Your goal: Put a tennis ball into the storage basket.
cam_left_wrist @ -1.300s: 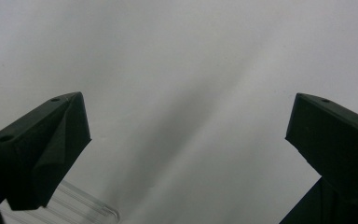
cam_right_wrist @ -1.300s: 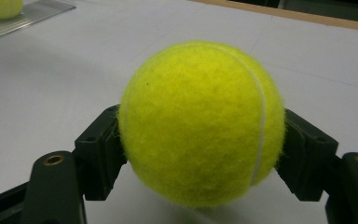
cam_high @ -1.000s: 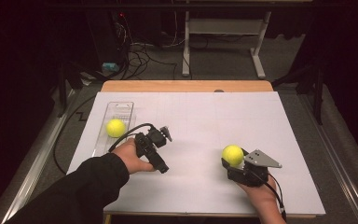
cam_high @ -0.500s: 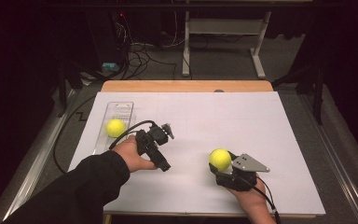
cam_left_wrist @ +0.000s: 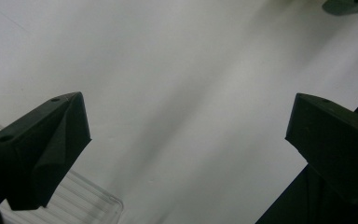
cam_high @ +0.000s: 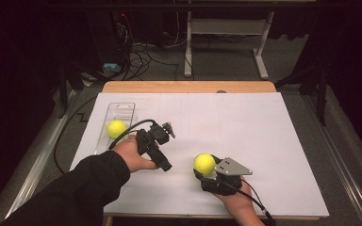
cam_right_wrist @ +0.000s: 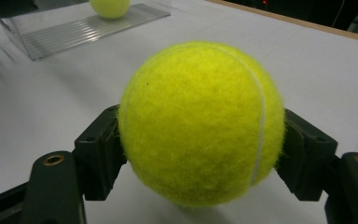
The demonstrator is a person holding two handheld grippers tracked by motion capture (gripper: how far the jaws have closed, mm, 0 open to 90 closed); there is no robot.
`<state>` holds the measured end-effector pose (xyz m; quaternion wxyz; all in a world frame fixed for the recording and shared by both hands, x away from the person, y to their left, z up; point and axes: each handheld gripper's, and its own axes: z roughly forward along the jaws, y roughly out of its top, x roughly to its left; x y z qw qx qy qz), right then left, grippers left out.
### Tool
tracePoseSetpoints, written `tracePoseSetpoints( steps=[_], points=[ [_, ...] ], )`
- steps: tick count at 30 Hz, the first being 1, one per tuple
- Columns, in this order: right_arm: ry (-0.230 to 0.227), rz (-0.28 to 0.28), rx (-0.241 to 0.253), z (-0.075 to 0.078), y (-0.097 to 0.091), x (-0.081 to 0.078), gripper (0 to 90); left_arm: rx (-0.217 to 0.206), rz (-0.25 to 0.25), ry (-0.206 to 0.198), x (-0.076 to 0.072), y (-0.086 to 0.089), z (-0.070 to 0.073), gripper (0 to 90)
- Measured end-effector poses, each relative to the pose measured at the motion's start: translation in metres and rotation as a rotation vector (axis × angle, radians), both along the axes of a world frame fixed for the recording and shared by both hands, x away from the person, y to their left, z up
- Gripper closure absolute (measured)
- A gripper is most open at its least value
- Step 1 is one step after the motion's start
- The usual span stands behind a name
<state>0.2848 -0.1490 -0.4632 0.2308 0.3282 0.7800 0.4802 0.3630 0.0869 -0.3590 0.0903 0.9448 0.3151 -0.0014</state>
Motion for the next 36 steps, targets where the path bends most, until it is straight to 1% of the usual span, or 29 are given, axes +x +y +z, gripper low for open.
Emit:
tracePoseSetpoints(
  steps=[5, 8, 13, 17, 18, 25, 30, 31, 32, 34, 35, 36],
  points=[
    [-0.008, 0.026, 0.002, 0.0, 0.01, -0.002, 27.1, 0.004, -0.001, -0.001, 0.0, -0.001, 0.001, 0.5],
    [-0.004, 0.037, 0.005, 0.0, 0.017, -0.003, 27.1, 0.004, 0.0, -0.004, 0.001, -0.003, 0.001, 0.5],
    [-0.005, 0.062, 0.008, -0.001, 0.026, -0.004, 27.1, 0.003, -0.013, -0.007, 0.0, -0.008, 0.005, 0.5],
    [0.003, 0.067, 0.017, -0.001, 0.027, -0.004, 27.1, -0.004, -0.022, -0.008, -0.001, -0.014, 0.01, 0.5],
    [0.004, 0.071, 0.019, -0.001, 0.027, -0.004, 27.0, -0.015, -0.029, -0.008, -0.002, -0.017, 0.011, 0.5],
    [0.009, 0.076, 0.03, -0.002, 0.028, -0.004, 27.1, -0.034, -0.05, 0.0, -0.003, -0.031, 0.013, 0.5],
    [0.005, 0.082, 0.042, -0.001, 0.029, -0.004, 27.1, -0.043, -0.059, 0.011, -0.003, -0.042, 0.011, 0.5],
    [-0.002, 0.086, 0.041, -0.001, 0.029, -0.004, 27.1, -0.047, -0.062, 0.015, -0.003, -0.044, 0.01, 0.5],
    [-0.002, 0.088, 0.044, 0.0, 0.029, -0.004, 27.1, -0.058, -0.067, 0.022, -0.004, -0.049, 0.008, 0.5],
    [-0.002, 0.09, 0.045, 0.0, 0.029, -0.004, 27.1, -0.06, -0.07, 0.027, -0.004, -0.051, 0.007, 0.5],
    [0.006, 0.089, 0.048, 0.0, 0.029, -0.005, 27.1, -0.064, -0.074, 0.031, -0.004, -0.053, 0.006, 0.5],
    [0.004, 0.081, 0.043, 0.0, 0.029, -0.005, 27.1, -0.064, -0.078, 0.032, -0.005, -0.056, 0.004, 0.5]
  ],
)
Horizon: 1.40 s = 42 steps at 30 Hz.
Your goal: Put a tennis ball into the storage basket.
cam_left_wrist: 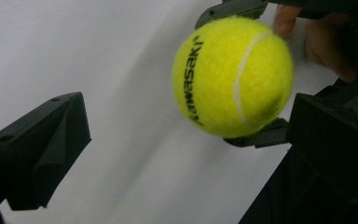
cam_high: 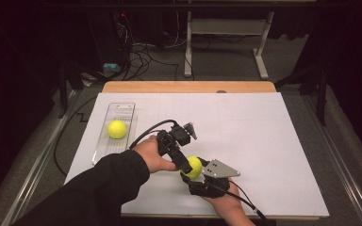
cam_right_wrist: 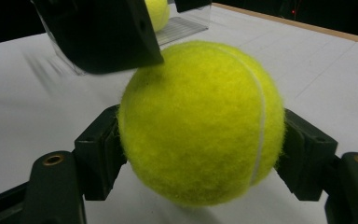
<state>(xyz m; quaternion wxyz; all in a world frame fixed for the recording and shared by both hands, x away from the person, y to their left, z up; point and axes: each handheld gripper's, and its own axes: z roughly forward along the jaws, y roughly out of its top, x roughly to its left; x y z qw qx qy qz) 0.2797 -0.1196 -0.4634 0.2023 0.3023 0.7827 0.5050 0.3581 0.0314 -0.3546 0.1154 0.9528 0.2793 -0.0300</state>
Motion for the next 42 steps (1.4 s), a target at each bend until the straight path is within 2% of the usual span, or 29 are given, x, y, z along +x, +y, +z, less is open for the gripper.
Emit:
tracePoseSetpoints(
  steps=[8, 10, 12, 17, 18, 19, 25, 27, 36, 42],
  points=[
    [-0.008, 0.012, 0.007, 0.001, 0.001, -0.001, 27.0, -0.007, -0.012, 0.047, 0.001, -0.011, -0.012, 4.0],
    [-0.011, 0.011, 0.008, 0.001, 0.001, -0.001, 27.0, -0.005, -0.02, 0.056, 0.001, -0.013, -0.016, 7.0],
    [-0.014, 0.012, 0.01, 0.001, 0.0, -0.001, 27.0, -0.022, -0.013, 0.078, 0.0, -0.014, -0.019, 10.2],
    [-0.014, 0.012, 0.01, 0.001, 0.0, -0.001, 27.0, -0.03, -0.027, 0.1, 0.0, -0.015, -0.021, 20.2],
    [-0.014, 0.012, 0.008, 0.001, 0.0, -0.001, 27.0, -0.032, -0.027, 0.107, 0.001, -0.015, -0.021, 20.2],
    [-0.014, 0.01, 0.007, 0.001, 0.0, 0.0, 27.0, -0.037, -0.03, 0.12, 0.001, -0.015, -0.022, 23.9],
    [-0.007, 0.012, 0.001, 0.0, 0.001, 0.0, 27.0, -0.025, -0.035, 0.124, 0.002, -0.016, -0.024, 26.0],
    [-0.003, 0.011, 0.003, 0.0, 0.0, 0.0, 26.9, -0.033, -0.022, 0.117, 0.001, -0.017, -0.024, 26.2],
    [-0.008, 0.018, 0.021, 0.0, -0.002, 0.002, 25.9, -0.026, -0.022, 0.103, 0.0, -0.019, -0.021, 26.6],
    [0.0, 0.021, 0.043, 0.0, -0.001, 0.001, 12.7, -0.031, -0.015, 0.094, 0.001, -0.018, -0.018, 26.6]
  ],
)
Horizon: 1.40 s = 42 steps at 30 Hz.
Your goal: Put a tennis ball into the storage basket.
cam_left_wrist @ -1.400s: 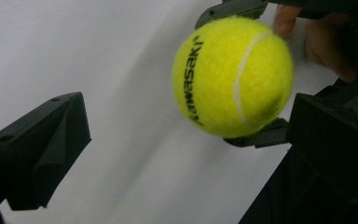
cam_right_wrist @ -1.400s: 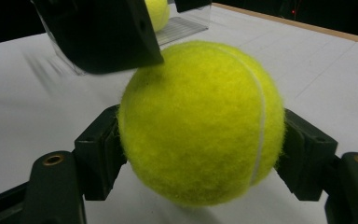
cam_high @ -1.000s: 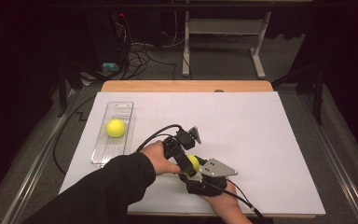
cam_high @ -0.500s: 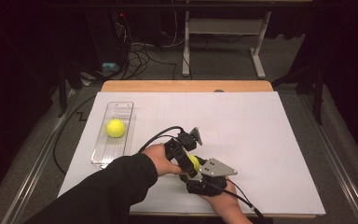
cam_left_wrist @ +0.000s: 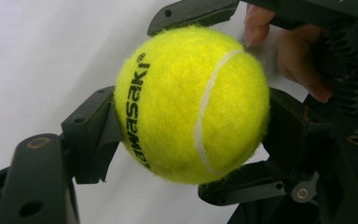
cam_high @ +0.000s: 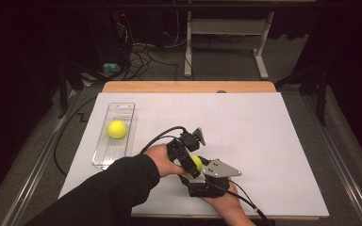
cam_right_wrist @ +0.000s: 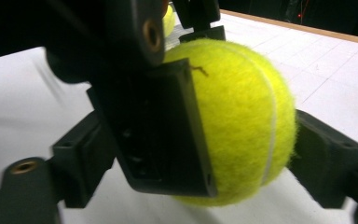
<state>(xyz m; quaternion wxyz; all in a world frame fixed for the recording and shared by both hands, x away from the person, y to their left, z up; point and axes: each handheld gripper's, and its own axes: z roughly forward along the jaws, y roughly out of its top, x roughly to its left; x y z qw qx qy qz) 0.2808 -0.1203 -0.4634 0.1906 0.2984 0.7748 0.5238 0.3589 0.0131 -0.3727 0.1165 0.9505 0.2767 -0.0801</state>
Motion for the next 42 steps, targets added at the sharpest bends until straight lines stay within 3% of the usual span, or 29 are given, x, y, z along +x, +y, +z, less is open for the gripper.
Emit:
tracePoseSetpoints(
  steps=[6, 14, 21, 34, 42],
  points=[
    [-0.012, -0.03, 0.002, 0.0, -0.002, 0.001, 0.1, 0.007, 0.003, -0.009, 0.001, 0.002, 0.002, 26.6],
    [-0.018, -0.039, 0.015, 0.002, -0.008, 0.0, 0.1, 0.016, 0.025, -0.027, 0.004, 0.009, 0.004, 26.6],
    [-0.018, -0.054, -0.004, 0.001, -0.02, 0.002, 0.1, 0.027, 0.056, -0.041, 0.01, 0.021, 0.006, 26.6],
    [-0.02, -0.135, -0.035, 0.0, -0.054, 0.005, 0.1, 0.05, 0.119, -0.056, 0.024, 0.054, 0.014, 26.7],
    [-0.03, -0.188, -0.046, 0.002, -0.08, 0.005, 0.1, 0.058, 0.169, -0.069, 0.028, 0.086, 0.023, 26.7]
  ],
)
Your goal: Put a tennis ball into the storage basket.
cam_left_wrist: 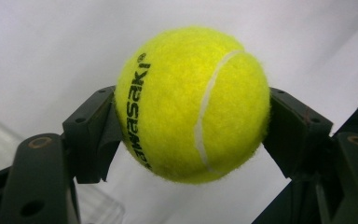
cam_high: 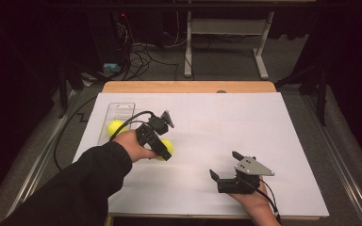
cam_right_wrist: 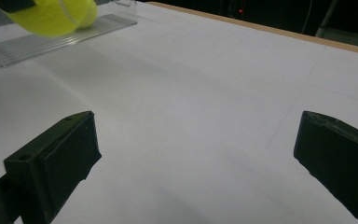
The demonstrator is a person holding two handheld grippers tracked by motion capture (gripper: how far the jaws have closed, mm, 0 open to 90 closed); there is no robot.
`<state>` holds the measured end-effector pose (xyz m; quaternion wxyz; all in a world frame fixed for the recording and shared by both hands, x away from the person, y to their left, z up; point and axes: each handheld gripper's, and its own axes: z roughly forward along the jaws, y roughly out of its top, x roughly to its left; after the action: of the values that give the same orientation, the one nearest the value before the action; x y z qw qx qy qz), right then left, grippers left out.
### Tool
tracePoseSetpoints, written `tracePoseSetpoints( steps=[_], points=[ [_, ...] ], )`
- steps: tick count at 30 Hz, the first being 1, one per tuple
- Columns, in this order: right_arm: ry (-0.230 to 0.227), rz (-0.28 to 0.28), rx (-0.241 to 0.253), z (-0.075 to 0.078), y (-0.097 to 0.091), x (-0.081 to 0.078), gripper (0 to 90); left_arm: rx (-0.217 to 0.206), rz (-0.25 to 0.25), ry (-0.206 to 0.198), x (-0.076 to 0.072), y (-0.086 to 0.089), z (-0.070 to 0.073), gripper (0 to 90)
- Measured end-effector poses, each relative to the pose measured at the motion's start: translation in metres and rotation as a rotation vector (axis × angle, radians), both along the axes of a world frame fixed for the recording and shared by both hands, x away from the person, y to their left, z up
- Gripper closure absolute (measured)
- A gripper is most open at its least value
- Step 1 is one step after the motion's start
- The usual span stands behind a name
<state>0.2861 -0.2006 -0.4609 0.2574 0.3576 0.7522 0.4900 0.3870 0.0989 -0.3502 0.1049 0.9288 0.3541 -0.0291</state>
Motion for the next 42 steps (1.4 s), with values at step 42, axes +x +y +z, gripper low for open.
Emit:
tracePoseSetpoints(
  steps=[42],
  points=[
    [0.0, -0.148, -0.027, 0.0, -0.079, -0.013, 0.3, 0.114, 0.271, 0.031, 0.026, 0.137, -0.025, 26.5]
  ],
)
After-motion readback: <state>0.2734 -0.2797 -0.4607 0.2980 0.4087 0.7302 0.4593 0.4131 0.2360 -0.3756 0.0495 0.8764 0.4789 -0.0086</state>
